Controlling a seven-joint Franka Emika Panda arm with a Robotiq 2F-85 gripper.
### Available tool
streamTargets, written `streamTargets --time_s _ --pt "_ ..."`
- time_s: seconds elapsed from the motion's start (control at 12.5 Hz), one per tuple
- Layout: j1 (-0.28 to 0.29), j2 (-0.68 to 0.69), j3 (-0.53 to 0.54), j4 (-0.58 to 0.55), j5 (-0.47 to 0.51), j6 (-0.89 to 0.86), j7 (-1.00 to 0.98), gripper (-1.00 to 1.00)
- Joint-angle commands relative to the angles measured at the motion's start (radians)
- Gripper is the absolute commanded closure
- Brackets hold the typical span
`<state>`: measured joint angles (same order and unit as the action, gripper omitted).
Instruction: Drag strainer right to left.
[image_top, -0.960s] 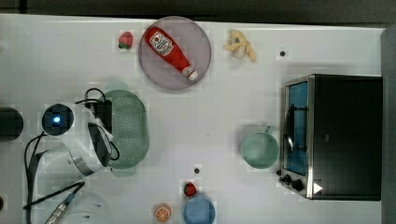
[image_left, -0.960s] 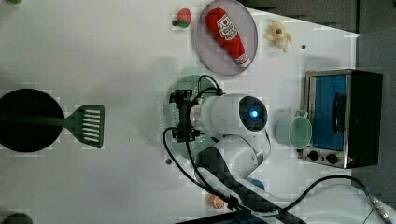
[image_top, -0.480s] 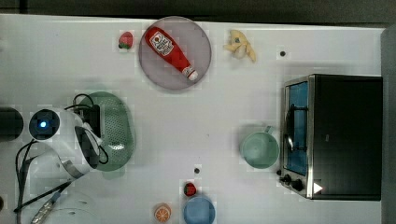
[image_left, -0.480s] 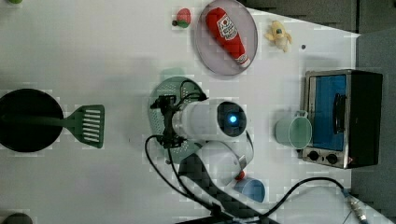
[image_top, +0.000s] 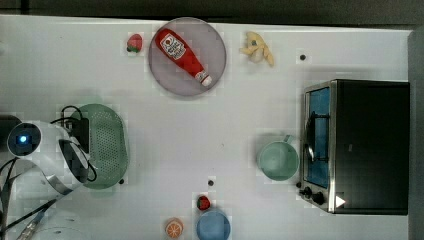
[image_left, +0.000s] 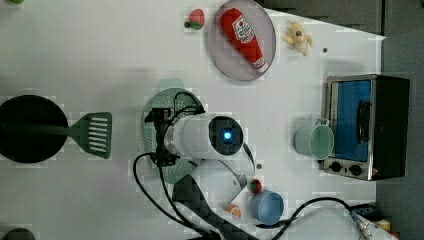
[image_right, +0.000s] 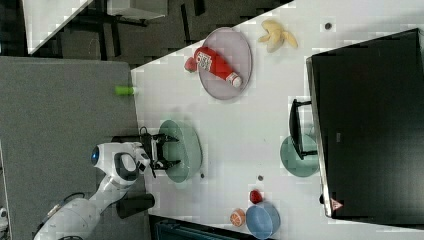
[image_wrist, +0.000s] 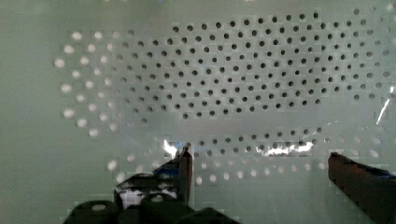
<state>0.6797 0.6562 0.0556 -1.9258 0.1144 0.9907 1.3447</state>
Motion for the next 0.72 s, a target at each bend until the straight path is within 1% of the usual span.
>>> streamTargets --time_s 0.08,0.24,0.32,0.48,0.72 --pt "0.005 0.019 0.003 0.051 0.006 0.01 0.068 -1.0" --pt "0.006 0.016 -0.007 0.054 0.004 0.01 0.06 -1.0" --pt "0.005 -0.001 -0.017 0.05 0.003 -0.02 0.042 -1.0" --pt "0.005 -0.071 -0.054 0.037 -0.011 -0.156 -0.083 -1.0" --pt "0.0 -0.23 -0.134 0.034 -0.011 -0.379 -0.3 -1.0"
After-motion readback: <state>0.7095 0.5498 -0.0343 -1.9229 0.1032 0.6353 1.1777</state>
